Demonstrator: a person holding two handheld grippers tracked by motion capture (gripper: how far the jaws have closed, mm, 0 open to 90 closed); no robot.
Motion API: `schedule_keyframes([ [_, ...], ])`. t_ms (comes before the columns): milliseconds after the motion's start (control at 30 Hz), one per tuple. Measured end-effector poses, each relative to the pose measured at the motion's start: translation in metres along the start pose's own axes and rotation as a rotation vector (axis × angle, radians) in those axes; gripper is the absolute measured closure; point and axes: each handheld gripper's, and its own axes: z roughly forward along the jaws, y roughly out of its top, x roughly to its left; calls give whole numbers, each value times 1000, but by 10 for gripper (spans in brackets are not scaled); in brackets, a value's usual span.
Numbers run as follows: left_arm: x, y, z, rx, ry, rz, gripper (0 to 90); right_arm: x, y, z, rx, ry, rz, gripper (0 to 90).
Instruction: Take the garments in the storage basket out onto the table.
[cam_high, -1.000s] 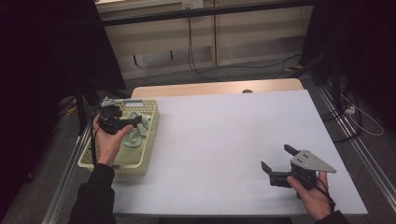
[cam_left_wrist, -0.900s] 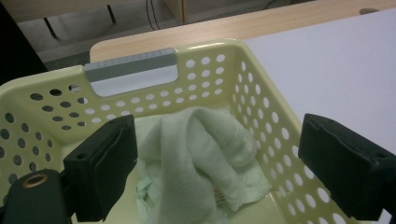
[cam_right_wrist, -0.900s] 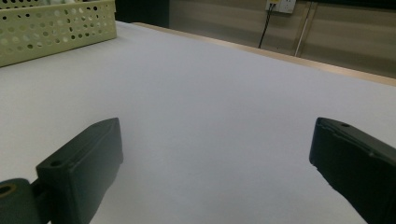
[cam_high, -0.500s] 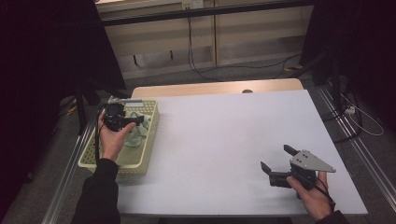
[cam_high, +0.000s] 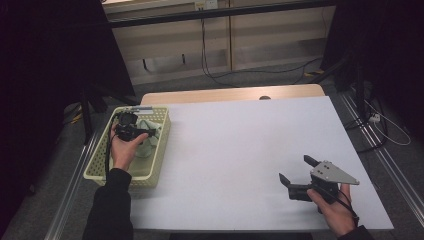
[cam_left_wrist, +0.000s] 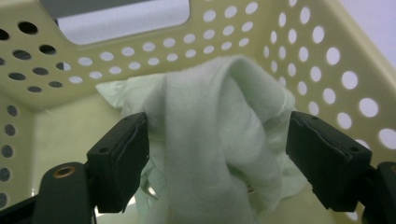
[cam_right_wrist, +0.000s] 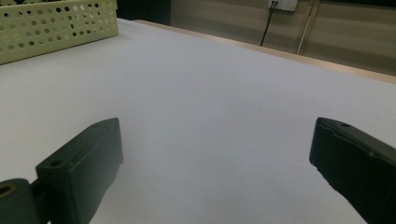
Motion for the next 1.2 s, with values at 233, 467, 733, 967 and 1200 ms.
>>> schedule_keyframes([
  [233, -1, -2, 7, 36, -5, -24, 212, 0, 0, 0, 1, -1, 0, 18],
  [467, -1, -4, 10, 59, -9, -33, 346, 0, 0, 0, 1, 0, 1, 18],
  [733, -1, -5, 14, 93, -25, -47, 423, 1, 0, 0, 2, 0, -1, 18],
  [967, -3, -6, 15, 121, -62, -56, 729, 1, 0, 1, 4, 2, -3, 18],
  [1200, -1, -7, 10, 98, -66, -51, 833, 1, 0, 1, 3, 4, -3, 18],
])
